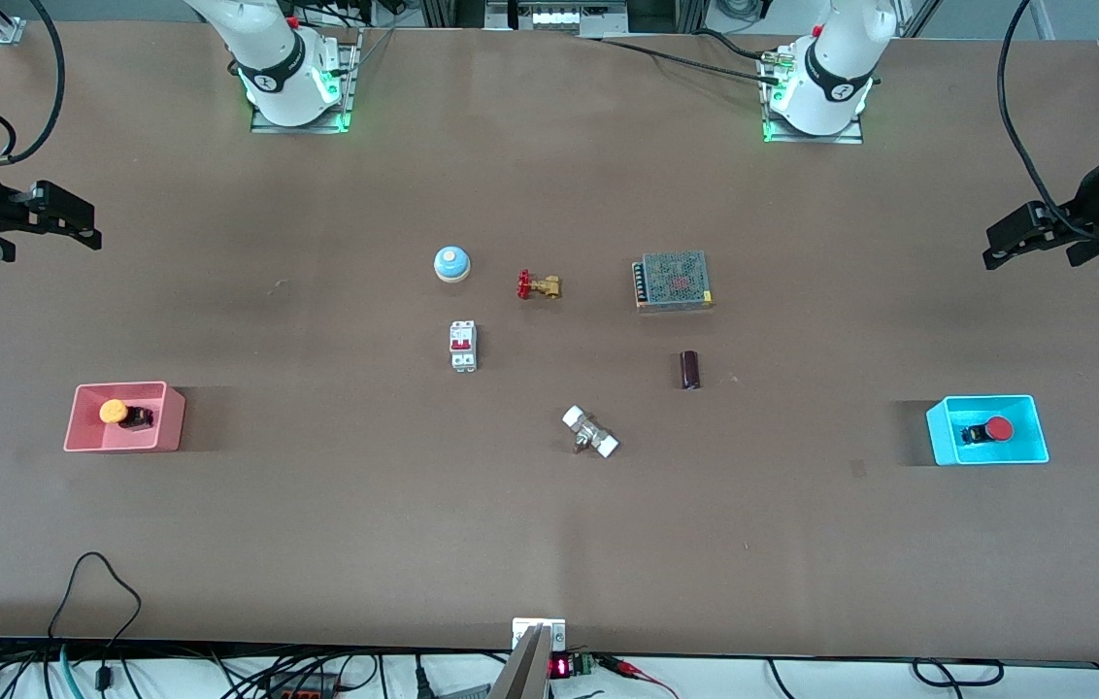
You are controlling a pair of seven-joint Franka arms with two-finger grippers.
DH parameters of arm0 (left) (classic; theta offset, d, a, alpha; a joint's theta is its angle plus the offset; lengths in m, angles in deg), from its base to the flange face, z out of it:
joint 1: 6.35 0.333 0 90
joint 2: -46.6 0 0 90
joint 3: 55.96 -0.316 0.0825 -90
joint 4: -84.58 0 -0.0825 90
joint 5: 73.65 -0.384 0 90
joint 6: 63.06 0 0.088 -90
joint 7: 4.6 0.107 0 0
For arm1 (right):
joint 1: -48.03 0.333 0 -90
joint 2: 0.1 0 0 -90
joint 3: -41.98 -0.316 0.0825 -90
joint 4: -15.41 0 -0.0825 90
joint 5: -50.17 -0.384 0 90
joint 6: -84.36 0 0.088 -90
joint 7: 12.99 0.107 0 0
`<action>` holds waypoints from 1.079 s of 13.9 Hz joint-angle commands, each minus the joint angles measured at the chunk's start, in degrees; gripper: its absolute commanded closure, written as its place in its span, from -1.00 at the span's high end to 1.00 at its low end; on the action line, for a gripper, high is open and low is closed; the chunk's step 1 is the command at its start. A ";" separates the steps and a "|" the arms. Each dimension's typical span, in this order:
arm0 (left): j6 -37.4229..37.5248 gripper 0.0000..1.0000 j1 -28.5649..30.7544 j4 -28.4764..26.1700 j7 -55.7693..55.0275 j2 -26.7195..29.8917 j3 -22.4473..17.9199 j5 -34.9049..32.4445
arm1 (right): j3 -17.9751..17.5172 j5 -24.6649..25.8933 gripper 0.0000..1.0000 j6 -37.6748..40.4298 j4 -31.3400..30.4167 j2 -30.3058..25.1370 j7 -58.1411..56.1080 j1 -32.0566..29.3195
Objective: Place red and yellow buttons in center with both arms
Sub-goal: 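Move the right gripper to the pink tray while the left gripper reaches the cyan tray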
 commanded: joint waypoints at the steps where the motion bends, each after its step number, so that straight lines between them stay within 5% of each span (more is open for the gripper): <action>1: -0.31 1.00 0.11 -1.55 0.93 1.54 0.17 -1.05 | -0.07 -0.83 1.00 -0.33 -0.47 -0.35 0.07 -0.39; 5: -0.74 1.00 0.11 0.55 1.01 -2.92 -0.18 -1.13 | -0.07 -0.83 1.00 -0.16 -0.47 -0.09 0.07 -0.39; 12: -1.80 1.00 2.83 9.26 1.63 -22.62 -0.88 -1.05 | 0.10 0.31 1.00 -3.84 -0.03 8.16 -0.81 -1.71; 15: -13.80 1.00 8.97 8.30 3.11 -29.38 -0.80 -0.87 | 0.10 0.40 1.00 -14.96 -4.14 10.81 -7.45 -4.68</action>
